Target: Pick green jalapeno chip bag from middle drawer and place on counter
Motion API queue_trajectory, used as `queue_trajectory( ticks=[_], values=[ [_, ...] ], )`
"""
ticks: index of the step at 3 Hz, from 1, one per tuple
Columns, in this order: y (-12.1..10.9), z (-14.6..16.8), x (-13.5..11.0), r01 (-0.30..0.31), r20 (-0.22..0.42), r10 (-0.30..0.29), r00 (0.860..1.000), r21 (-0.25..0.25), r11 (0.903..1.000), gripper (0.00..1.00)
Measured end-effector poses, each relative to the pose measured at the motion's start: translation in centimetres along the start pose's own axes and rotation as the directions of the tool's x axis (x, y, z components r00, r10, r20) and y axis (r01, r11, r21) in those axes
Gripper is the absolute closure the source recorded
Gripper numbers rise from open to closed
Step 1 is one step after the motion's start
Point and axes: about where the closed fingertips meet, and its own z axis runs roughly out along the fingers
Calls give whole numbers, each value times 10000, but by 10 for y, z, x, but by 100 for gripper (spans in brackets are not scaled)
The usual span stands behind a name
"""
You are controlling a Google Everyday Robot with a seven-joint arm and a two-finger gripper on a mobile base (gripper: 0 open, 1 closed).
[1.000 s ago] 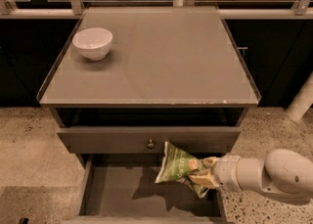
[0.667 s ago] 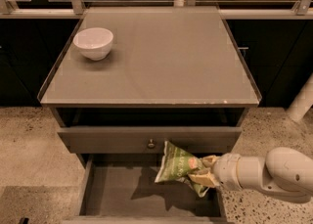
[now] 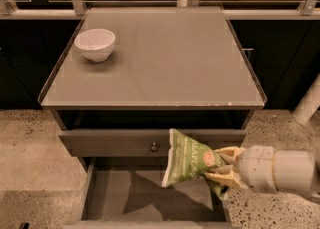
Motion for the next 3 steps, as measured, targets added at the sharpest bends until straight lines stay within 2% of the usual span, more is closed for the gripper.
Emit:
queue_trajectory(
  ticks=[1,2,3],
  values=[
    [7,-49,-40,784,235,-792,9966,347,9963,100],
    [9,-46,-41,802,255,-809,9964,274,9964,100],
    [-9,-52,-51,952,579,-963,9937,227,9952,100]
  ],
)
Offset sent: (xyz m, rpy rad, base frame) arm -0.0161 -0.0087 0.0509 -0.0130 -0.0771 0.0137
